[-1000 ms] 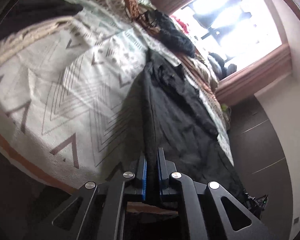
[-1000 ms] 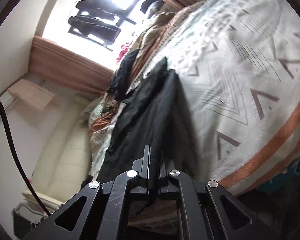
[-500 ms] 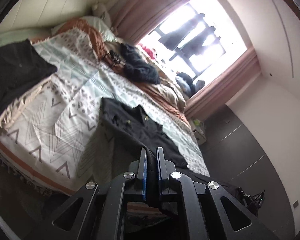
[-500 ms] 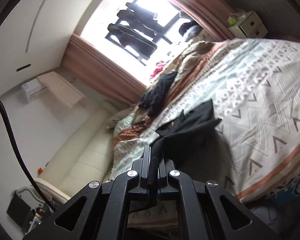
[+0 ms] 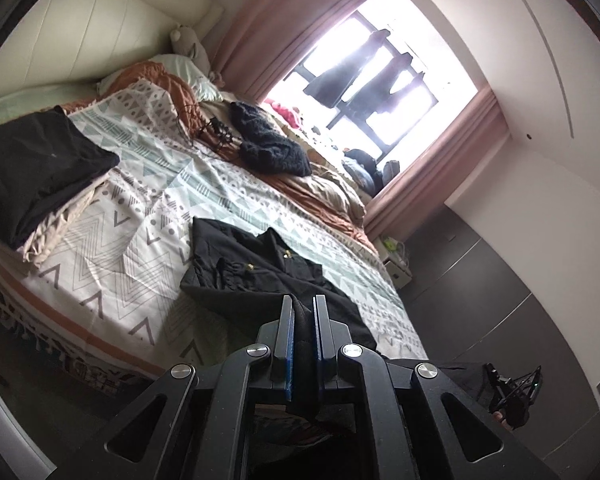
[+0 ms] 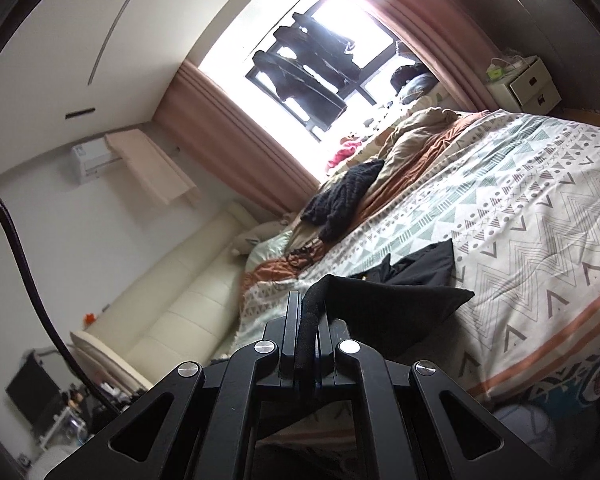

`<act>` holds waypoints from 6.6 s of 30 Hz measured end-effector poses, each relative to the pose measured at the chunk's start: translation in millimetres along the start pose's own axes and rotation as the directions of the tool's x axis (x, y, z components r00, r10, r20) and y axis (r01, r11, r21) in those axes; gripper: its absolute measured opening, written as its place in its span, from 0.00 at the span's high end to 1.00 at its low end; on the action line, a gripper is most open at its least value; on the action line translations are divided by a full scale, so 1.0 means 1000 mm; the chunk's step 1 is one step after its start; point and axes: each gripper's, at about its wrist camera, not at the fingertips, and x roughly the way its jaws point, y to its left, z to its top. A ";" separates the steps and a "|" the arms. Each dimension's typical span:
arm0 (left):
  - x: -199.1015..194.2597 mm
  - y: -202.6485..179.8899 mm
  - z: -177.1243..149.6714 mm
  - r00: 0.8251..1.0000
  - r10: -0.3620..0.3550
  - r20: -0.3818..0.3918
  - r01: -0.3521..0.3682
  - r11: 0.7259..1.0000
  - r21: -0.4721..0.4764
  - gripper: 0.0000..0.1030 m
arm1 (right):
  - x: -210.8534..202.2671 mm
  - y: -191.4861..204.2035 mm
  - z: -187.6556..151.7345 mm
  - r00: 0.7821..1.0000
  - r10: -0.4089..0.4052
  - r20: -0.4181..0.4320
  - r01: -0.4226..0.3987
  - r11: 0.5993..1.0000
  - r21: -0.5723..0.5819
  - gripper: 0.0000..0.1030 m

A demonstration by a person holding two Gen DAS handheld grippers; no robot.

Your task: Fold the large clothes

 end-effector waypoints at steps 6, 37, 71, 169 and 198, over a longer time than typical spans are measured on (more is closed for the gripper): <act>0.033 0.012 0.008 0.999 0.015 -0.031 -0.015 1.000 0.000 0.93 | 0.025 -0.013 -0.002 0.997 -0.045 -0.054 0.044 0.999 -0.033 0.95; 0.176 -0.014 0.174 0.997 0.070 0.037 -0.070 0.998 0.000 0.93 | 0.191 -0.037 0.158 0.996 -0.089 -0.002 0.089 0.996 0.009 0.95; 0.432 0.149 0.170 0.931 0.302 -0.207 -0.335 0.930 -0.154 0.80 | 0.416 -0.218 0.131 0.873 -0.374 -0.313 0.424 0.899 0.108 0.88; 0.306 0.186 -0.003 0.911 0.125 -0.393 -0.280 0.887 -0.366 0.58 | 0.390 0.018 -0.127 0.667 -0.385 -0.638 0.185 0.915 -0.359 0.65; 0.306 0.178 -0.004 0.923 0.124 -0.364 -0.280 0.865 -0.416 0.69 | 0.556 -0.047 -0.079 0.587 -0.577 -0.568 0.374 0.816 -0.441 0.87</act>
